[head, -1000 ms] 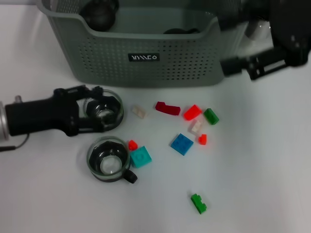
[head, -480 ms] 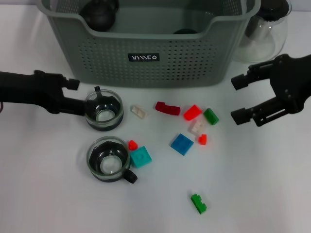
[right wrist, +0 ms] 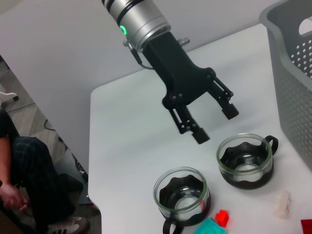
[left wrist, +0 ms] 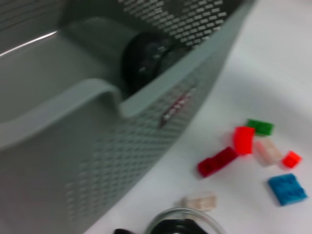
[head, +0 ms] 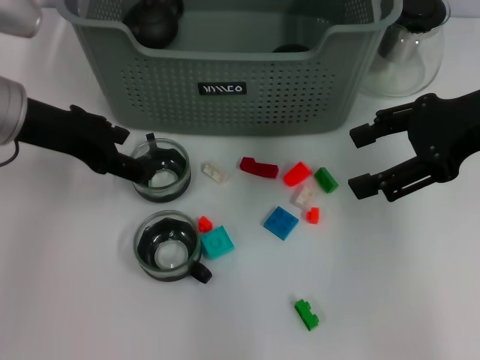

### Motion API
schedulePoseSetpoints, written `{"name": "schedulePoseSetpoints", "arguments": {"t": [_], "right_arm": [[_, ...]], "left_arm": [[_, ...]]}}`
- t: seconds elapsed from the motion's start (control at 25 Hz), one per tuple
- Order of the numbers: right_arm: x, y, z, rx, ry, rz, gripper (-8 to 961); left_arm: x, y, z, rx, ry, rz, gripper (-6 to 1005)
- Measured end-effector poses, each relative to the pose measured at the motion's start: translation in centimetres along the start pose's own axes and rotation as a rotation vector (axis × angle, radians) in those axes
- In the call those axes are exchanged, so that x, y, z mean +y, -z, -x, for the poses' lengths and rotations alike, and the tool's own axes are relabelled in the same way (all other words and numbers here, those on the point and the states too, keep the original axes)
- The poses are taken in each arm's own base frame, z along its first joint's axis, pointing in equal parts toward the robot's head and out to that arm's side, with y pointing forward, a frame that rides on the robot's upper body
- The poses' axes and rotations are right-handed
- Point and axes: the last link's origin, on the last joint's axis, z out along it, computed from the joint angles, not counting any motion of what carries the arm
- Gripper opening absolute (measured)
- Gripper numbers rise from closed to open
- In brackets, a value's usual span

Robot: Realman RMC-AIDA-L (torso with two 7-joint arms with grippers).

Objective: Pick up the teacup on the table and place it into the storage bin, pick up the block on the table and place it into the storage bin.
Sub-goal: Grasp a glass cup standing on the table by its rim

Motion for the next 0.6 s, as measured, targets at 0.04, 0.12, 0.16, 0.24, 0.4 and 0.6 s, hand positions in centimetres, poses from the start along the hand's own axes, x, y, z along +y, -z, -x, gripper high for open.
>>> {"name": "schedulePoseSetpoints", "arguments": {"t": [0.04, 0.12, 0.16, 0.24, 0.4, 0.6], "right_arm": [[0.0, 0.0, 0.0, -0.001, -0.001, -0.001, 931], [0.0, -0.1, -0.1, -0.003, -0.003, -0.001, 931], [0.0, -0.1, -0.1, -0.003, -0.004, -0.001, 931], [0.0, -0.1, -0.2, -0.003, -0.004, -0.002, 931], [0.0, 0.0, -0.2, -0.004, 0.002, -0.003, 932], [-0.2, -0.2, -0.4, -0.007, 0.002, 0.003, 932]], "left_arm": [[-0.1, -0.1, -0.2, -0.015, 0.022, -0.016, 870], [-0.3, -0.5, -0.4, -0.047, 0.055, -0.044, 870], [-0.4, -0.7, -0.6, -0.070, 0.076, -0.069, 870], [-0.6, -1.0, -0.8, -0.094, 0.097, -0.095, 869], [-0.9, -1.4, -1.2, -0.128, 0.142, -0.146, 869], [-0.9, -1.9, -1.6, -0.135, 0.176, -0.169, 869]]}}
